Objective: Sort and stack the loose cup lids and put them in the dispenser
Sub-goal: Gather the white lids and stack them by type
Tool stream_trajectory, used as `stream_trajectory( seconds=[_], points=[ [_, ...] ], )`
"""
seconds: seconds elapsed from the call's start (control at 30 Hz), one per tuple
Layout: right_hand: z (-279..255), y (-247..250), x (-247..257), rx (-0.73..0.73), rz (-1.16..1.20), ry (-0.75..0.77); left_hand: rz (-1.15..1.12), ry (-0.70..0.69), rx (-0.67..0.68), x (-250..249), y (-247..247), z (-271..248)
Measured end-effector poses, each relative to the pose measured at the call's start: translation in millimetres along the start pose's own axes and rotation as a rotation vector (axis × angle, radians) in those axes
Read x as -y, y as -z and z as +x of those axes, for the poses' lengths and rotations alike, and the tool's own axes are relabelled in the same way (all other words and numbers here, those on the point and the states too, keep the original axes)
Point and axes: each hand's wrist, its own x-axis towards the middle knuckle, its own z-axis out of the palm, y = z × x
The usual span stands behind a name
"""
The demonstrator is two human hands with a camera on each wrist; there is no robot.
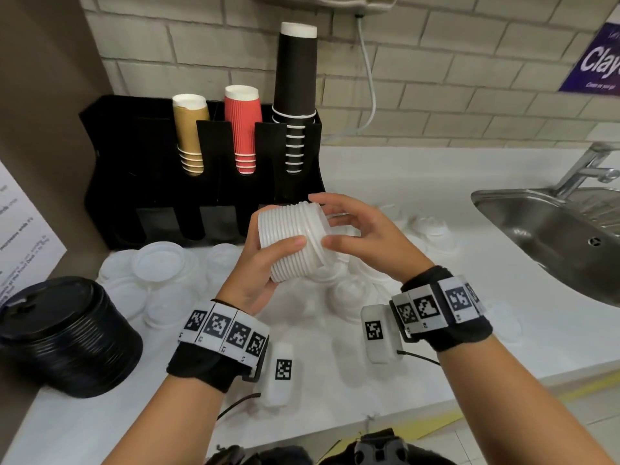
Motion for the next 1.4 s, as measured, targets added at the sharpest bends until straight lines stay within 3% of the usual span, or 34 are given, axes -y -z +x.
stream_trajectory(
  seconds=[0.2,0.43,0.6,0.7,0.8,0.9,1.03,1.23,1.4],
  points=[
    [1.5,-1.8,0.6,0.032,0.037,0.031,-0.063,0.027,-0.016,-2.4,-6.9,-1.9],
    [0.9,-5.7,0.6,-0.053,0.08,0.025,-0.186,0.089,-0.025,-2.3,-10.3,2.0],
    [2.0,-2.8,-0.3,-0.127,-0.031,0.004,-0.053,0.125,-0.039,-5.2,-9.2,5.7],
    [-0.1,-3.1,-4.2,-0.066,-0.078,-0.015,-0.08,0.133,-0.037,-8.1,-3.8,5.1],
    [-0.5,-8.7,-4.0,0.112,0.162,-0.139,-0.094,0.129,-0.049,-11.1,-3.2,3.5],
    [0.2,-12.9,-3.5,0.154,0.352,-0.22,-0.086,0.148,-0.044,-12.6,-1.9,3.3],
    [-2.3,-13.5,-8.8,0.178,0.39,-0.302,0.175,0.238,-0.051,-18.8,9.4,-0.4],
    [-15.3,-31.1,-26.9,0.263,0.22,-0.423,0.539,0.47,-0.041,-11.4,21.3,-8.0],
    [-24.5,-49.5,-38.8,0.304,0.104,-0.427,0.711,0.521,0.01,-6.1,23.6,-13.4]
  ],
)
